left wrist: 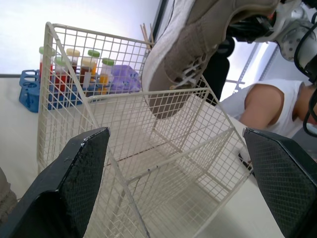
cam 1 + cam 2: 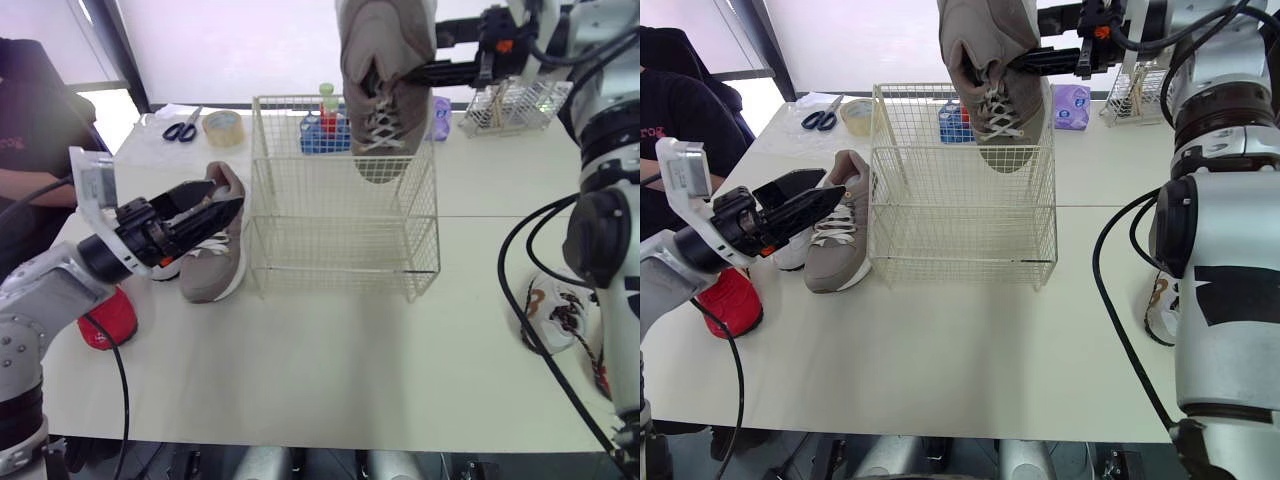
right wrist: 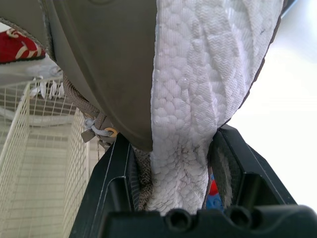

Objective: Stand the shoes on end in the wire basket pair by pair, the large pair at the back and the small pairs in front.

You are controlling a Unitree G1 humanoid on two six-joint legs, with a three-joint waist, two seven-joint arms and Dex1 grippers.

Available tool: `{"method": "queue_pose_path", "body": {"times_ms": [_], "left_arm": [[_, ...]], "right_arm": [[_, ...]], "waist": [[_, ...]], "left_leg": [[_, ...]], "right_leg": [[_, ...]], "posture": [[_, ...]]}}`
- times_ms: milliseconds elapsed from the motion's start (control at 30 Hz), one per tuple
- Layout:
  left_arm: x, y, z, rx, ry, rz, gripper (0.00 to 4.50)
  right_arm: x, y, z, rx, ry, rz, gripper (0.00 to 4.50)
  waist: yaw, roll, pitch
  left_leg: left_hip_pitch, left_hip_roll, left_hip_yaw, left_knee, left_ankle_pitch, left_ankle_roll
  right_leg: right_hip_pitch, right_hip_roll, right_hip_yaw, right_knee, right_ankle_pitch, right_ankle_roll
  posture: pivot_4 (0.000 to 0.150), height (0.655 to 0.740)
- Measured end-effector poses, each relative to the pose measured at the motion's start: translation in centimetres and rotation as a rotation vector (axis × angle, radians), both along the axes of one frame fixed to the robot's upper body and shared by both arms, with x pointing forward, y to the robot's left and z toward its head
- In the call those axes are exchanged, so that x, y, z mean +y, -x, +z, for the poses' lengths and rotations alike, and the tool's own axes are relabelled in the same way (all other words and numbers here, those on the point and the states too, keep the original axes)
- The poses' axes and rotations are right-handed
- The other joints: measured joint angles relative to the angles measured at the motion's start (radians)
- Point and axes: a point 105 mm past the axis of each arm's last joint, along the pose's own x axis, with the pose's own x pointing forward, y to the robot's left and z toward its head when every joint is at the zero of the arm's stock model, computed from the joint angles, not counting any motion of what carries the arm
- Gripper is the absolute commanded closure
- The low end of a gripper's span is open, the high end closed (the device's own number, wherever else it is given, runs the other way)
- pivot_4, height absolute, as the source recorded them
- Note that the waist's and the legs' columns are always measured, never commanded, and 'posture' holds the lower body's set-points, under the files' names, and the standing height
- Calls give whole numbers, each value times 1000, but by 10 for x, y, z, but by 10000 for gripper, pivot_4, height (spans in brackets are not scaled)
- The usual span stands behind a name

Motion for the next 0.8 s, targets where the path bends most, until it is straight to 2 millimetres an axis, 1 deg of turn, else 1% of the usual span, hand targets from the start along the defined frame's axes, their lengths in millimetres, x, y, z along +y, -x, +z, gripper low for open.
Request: {"method": "queue_pose_path", "body": {"times_ms": [133, 300, 367, 433, 467, 500, 667, 800], "left_arm": [[-2, 0, 5, -22, 0, -5, 659], [-4, -2, 4, -22, -9, -5, 659], [-5, -2, 4, -20, -14, -7, 0], [-6, -2, 4, -23, -15, -9, 0], [-6, -3, 4, -23, -15, -9, 0], [-6, -3, 4, -21, -15, -9, 0], [-7, -3, 4, -19, -13, -10, 0], [-7, -3, 3, -19, -14, -9, 0]], "right_arm": [[-1, -2, -6, 2, 18, -5, 28782], [-4, -4, -16, 20, 38, -14, 28782], [-5, -5, -19, 27, 49, -20, 18791], [-6, -6, -23, 44, 56, -27, 10597], [-8, -7, -28, 60, 59, -32, 4195], [-11, -8, -31, 72, 59, -38, 180], [-21, -6, -32, 80, 76, -56, 180], [-27, 0, -27, 42, 120, -54, 180]], "waist": [[2, 0, 0], [4, 0, 0], [4, 0, 0], [3, 0, 0], [2, 0, 0], [0, 0, 0], [-5, 0, 0], [-6, 0, 0]], "left_leg": [[0, 0, 0, 1, 0, 0], [1, 0, 0, 1, 0, 0], [1, 0, 0, 1, 0, 0], [1, 0, 0, 1, 0, 0], [1, 0, 0, 1, 0, 0], [1, 0, 0, 1, 0, 0], [1, 0, 0, 1, 0, 0], [1, 0, 0, 1, 0, 0]], "right_leg": [[1, 0, 0, 0, 0, 0], [2, 0, 0, 0, 0, 0], [2, 0, 0, 0, 0, 0], [2, 0, 0, 0, 0, 0], [2, 0, 0, 0, 0, 0], [2, 0, 0, 0, 0, 0], [0, 0, 0, 1, 0, 0], [0, 0, 0, 2, 0, 0]], "posture": [[1500, 7400], [1500, 7400], [1500, 7400], [1500, 7400], [1500, 7400], [1500, 7400], [1500, 7400], [1500, 7400]]}}
